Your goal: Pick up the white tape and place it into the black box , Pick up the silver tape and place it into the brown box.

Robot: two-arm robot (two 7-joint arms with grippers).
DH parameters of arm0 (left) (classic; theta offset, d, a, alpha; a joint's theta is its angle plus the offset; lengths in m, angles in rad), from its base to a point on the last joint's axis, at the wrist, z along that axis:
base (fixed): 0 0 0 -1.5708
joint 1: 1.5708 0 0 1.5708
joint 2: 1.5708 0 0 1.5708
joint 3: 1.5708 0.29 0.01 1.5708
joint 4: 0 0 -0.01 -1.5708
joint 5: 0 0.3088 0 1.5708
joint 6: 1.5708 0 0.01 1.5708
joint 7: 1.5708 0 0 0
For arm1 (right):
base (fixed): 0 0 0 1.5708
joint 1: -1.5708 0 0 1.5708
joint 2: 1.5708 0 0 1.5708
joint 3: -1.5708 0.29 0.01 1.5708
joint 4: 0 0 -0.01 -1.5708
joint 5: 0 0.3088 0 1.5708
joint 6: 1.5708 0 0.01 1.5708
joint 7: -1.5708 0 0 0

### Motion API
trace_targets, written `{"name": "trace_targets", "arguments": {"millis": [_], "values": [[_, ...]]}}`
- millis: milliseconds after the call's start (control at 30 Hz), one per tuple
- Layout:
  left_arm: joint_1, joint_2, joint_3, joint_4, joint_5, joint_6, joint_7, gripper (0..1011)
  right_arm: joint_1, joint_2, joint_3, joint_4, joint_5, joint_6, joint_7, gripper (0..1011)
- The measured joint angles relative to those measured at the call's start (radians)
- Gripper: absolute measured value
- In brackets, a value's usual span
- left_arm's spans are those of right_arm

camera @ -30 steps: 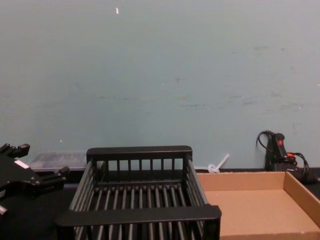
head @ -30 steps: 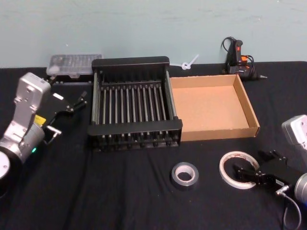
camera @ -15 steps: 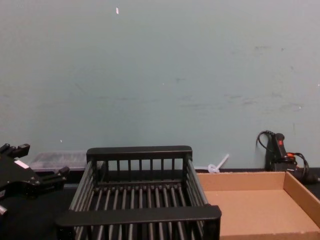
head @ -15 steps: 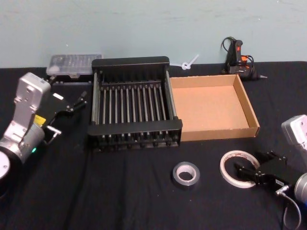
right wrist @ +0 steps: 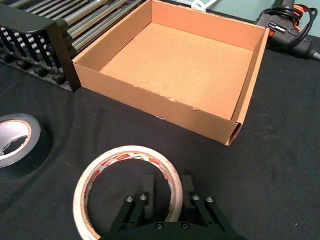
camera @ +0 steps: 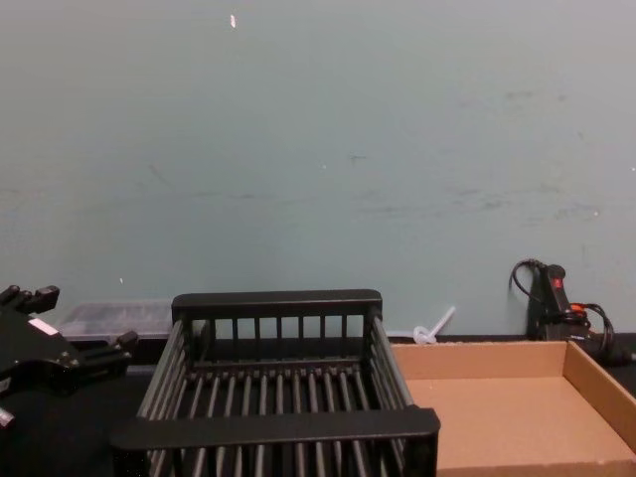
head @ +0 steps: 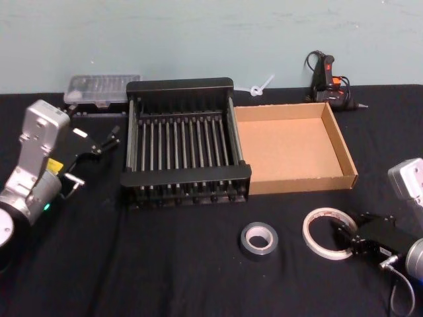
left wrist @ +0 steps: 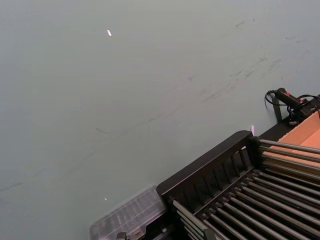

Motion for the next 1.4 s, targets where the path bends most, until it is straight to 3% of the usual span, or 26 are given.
{"name": "trace_targets", "arguments": {"millis": [300,800,1200,1400], "values": [[0.000,0.000,0.000,0.000,0.000,0.000,0.000,1001,0.000,0.000,0.000,0.000,0.000,0.000,0.000,106],[0.000,0.000,0.000,0.000,0.000,0.000,0.000,1001,0.000,0.000,0.000,0.000,0.000,0.000,0.000,98],[0.000,0.000,0.000,0.000,0.000,0.000,0.000,1001,-0.007,-0.006,0.029,-0.047,-0.020,-0.054,0.000,98],[0.000,0.000,0.000,0.000,0.000,0.000,0.000,1001,0.031,-0.028,0.040,-0.061,-0.009,-0.069,0.001,98]]}}
